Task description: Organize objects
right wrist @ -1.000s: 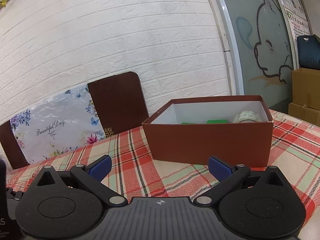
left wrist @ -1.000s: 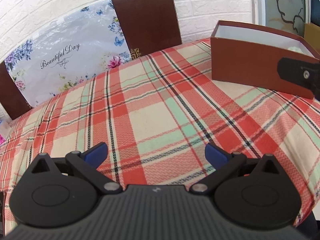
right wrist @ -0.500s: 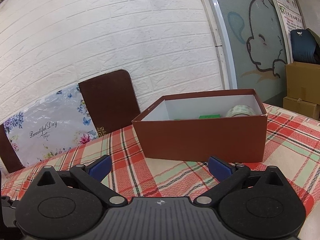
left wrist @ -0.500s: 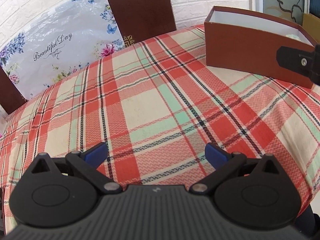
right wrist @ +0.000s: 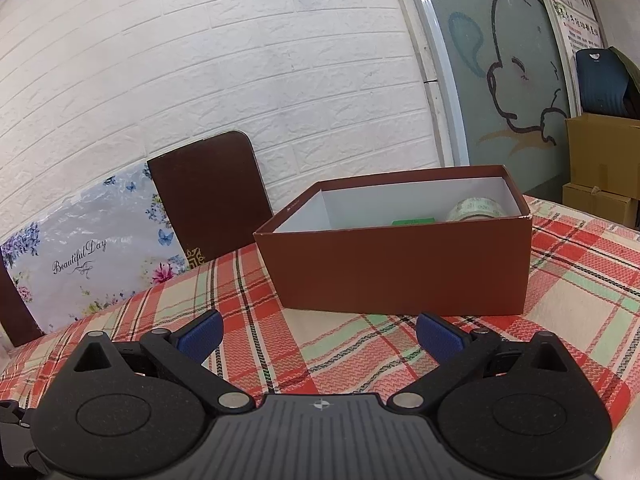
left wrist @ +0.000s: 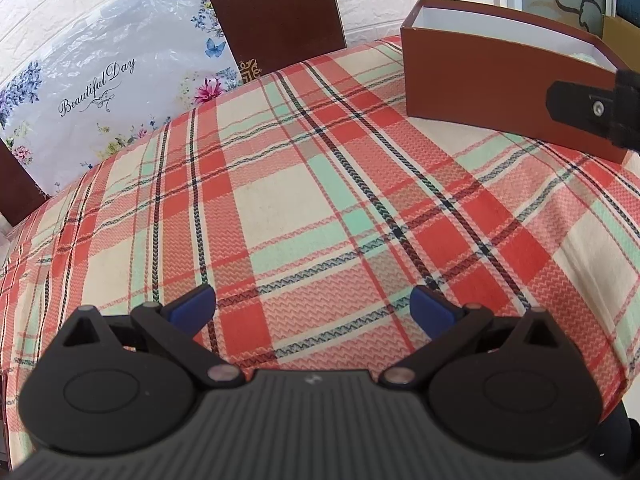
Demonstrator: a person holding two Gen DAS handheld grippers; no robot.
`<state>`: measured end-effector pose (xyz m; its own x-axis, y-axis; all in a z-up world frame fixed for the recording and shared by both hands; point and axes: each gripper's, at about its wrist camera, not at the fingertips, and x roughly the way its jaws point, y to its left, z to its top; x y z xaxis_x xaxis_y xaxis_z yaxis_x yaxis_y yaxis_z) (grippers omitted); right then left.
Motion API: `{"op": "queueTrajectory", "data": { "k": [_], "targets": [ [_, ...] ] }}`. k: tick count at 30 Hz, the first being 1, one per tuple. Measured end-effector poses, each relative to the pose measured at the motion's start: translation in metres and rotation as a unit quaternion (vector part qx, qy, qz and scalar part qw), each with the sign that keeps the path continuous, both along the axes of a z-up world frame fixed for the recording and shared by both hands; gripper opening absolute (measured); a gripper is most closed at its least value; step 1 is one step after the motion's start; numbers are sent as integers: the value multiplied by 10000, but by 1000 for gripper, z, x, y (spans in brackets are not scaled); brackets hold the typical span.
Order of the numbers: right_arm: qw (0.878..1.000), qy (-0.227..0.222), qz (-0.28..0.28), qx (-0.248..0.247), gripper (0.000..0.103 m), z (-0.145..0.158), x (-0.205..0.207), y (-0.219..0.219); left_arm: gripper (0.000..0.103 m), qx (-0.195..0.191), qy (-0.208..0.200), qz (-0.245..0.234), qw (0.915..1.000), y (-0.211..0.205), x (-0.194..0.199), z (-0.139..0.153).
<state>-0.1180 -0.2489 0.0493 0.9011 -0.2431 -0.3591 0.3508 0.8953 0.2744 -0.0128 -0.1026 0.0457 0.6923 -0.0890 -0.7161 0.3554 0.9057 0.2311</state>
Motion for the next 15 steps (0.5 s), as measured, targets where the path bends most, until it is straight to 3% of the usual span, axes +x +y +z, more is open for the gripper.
{"op": "queueTrajectory", "data": {
  "k": [15],
  "targets": [
    [10000, 88, -8, 14, 102, -5, 3, 6, 103, -108, 124, -33, 9999, 3, 6, -4]
  ]
}}
